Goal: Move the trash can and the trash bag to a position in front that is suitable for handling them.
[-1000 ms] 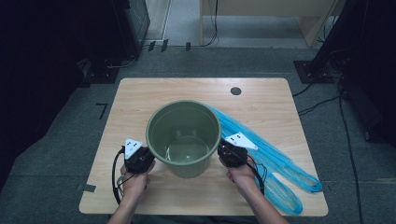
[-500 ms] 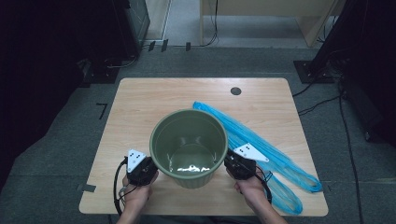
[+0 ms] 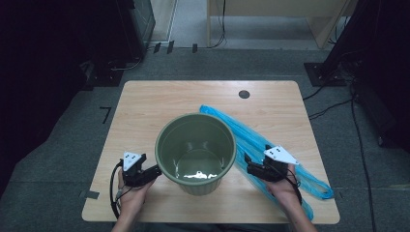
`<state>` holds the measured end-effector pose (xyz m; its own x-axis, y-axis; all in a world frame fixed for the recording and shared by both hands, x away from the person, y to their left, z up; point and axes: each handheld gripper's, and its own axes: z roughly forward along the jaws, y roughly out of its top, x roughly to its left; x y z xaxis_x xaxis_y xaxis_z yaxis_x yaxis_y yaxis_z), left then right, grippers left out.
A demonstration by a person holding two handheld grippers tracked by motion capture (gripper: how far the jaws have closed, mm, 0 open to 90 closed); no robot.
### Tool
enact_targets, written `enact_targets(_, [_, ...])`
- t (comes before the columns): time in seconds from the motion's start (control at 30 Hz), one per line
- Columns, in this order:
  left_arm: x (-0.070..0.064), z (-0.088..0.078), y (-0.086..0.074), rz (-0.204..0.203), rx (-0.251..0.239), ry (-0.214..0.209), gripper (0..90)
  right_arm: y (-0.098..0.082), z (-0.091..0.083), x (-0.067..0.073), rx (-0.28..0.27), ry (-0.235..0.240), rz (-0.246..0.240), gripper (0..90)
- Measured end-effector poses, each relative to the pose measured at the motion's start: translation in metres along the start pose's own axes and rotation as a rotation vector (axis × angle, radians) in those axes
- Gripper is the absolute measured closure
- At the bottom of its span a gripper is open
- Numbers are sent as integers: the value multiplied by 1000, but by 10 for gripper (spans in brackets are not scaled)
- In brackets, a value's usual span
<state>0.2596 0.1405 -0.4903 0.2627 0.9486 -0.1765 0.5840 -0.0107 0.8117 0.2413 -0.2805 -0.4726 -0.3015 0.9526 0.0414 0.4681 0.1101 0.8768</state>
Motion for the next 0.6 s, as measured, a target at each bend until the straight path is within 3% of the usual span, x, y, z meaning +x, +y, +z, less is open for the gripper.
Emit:
enact_targets(0.07, [3, 2, 0, 6, 14, 24, 174, -1, 1, -4, 13, -16, -7, 81])
enact_targets(0.1, [5, 3, -1, 13, 20, 48, 169, -2, 2, -11, 43, -12, 5, 1])
enact_targets(0.17, [13, 6, -1, 18, 32, 103, 167, -4, 5, -16, 72, -10, 20, 0])
enact_targets(0.33, [21, 11, -5, 20, 77, 119, 137, -11, 14, -23, 142, -51, 28, 0])
enact_targets(0.53, [23, 17, -7, 38, 129, 131, 129, -20, 25, -23, 222, -66, -12, 0])
enact_targets(0.6, [22, 17, -7, 46, 141, 132, 129, -22, 29, -23, 238, -102, -13, 0])
